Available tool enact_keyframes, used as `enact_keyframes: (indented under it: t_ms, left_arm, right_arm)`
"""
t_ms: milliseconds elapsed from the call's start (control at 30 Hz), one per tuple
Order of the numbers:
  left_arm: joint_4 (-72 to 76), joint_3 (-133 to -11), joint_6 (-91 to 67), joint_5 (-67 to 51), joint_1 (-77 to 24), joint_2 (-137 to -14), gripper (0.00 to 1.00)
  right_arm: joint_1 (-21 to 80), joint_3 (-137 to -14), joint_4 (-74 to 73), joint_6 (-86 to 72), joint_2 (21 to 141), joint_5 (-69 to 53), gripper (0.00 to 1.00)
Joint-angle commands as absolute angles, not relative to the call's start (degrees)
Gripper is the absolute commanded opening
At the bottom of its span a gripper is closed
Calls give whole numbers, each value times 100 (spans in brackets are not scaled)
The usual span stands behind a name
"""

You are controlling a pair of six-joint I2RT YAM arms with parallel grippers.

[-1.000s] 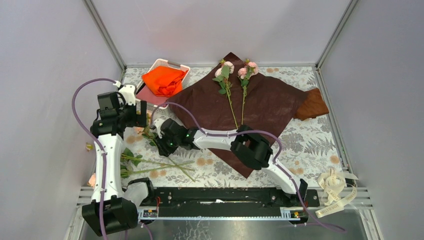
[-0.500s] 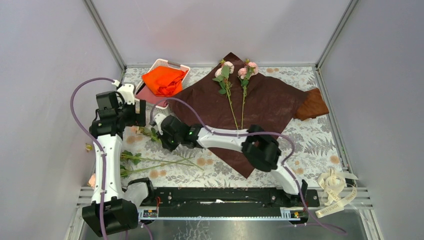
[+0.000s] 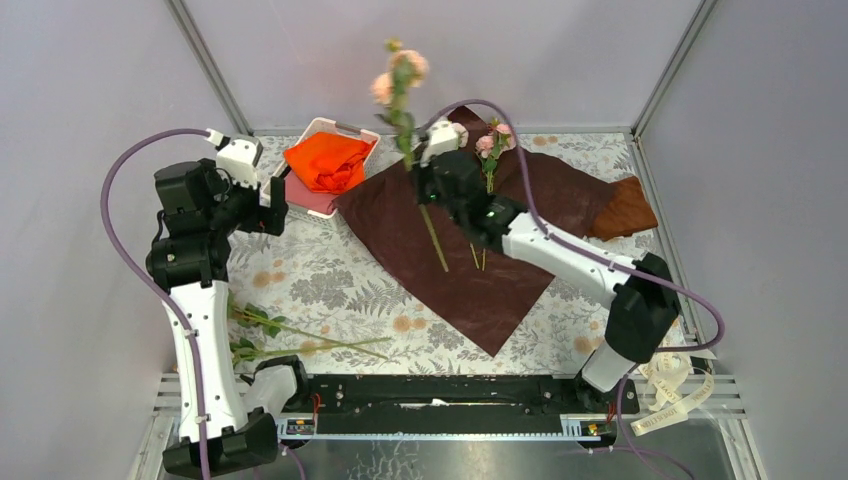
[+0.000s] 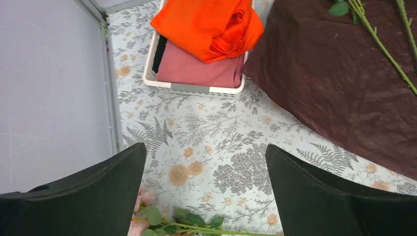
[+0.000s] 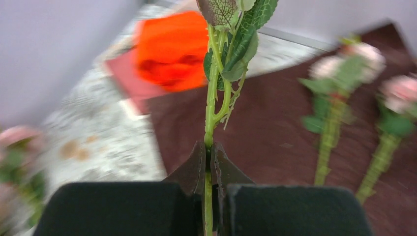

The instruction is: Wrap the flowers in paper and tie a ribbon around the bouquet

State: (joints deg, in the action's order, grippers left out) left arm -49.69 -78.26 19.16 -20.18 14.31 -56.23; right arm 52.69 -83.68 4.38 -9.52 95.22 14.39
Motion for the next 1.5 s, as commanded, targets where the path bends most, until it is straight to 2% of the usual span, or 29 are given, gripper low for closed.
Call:
enact_keyframes:
  t_ms: [0,233,267,300,333,400,467,567,667,733,800,867,1033,1133,1300,1367,1467]
  left_arm:
    - [-5212,-7585,1960,-2286,1461,-5658,99]
    - [-4992,-7040,1787,-2219,1462,-5681,99]
    - [-4951,-6955,1763,-2186,1462,-5706,99]
    - [-4903,-6901,1733,-2135,1459,-5719,99]
    - [-4846,-6835,1720,-2064,1462,-5720,99]
    - [-4739,-6724,1705,-1905,1464,-5731,99]
    - [-4691,-6634,1706,-1798,1460,-5724,99]
    - [-4594,-6535,1709,-1675,1468,-5734,99]
    - [-4444,-6481,1570,-1571,1476,-5787,99]
    - [-4350,-6485,1446,-1494,1469,-5829,99]
    - [-4238,-6483,1289,-1349,1476,-5835,99]
    - [-4130,-6493,1122,-1098,1471,-5836,99]
    - [-3983,-6495,1021,-645,1489,-5745,99]
    - [-3980,-6445,1040,-735,1495,-5702,99]
    - [-3973,-6357,1063,-913,1495,-5704,99]
    - [-3972,-6349,1077,-924,1502,-5696,99]
    - [-3970,-6344,1106,-934,1494,-5678,99]
  right_arm:
    - [4216,-7708,647,-1380,9494,2183,0]
    - [3046,-7944,151,-1485,10557,1686,0]
    - [2980,-8174,-82,-1478,10789,1568,8]
    - [2927,-8599,-482,-1459,11040,1468,30]
    - [2916,-8958,-872,-1437,11298,1447,56]
    - [2930,-9580,-1626,-1404,11631,1501,95]
    - [3093,-9588,-1727,-1283,11568,1459,99]
    - [3892,-8770,-851,-377,10933,1225,100]
    - [4802,-8098,-90,203,10480,-563,97]
    - [5199,-7861,647,-244,10528,-2124,90]
    - [5589,-7787,1393,-921,10839,-2906,80]
    - [5969,-8051,1643,-1292,11326,-2997,73]
    - [6800,-9233,1017,-1093,12572,-2468,62]
    - [6998,-9713,768,-1001,13051,-2327,60]
    - [7111,-10550,127,-1005,13806,-2240,49]
    - [7119,-10616,109,-1061,13945,-2173,40]
    - [7125,-10533,241,-1199,13925,-2150,7]
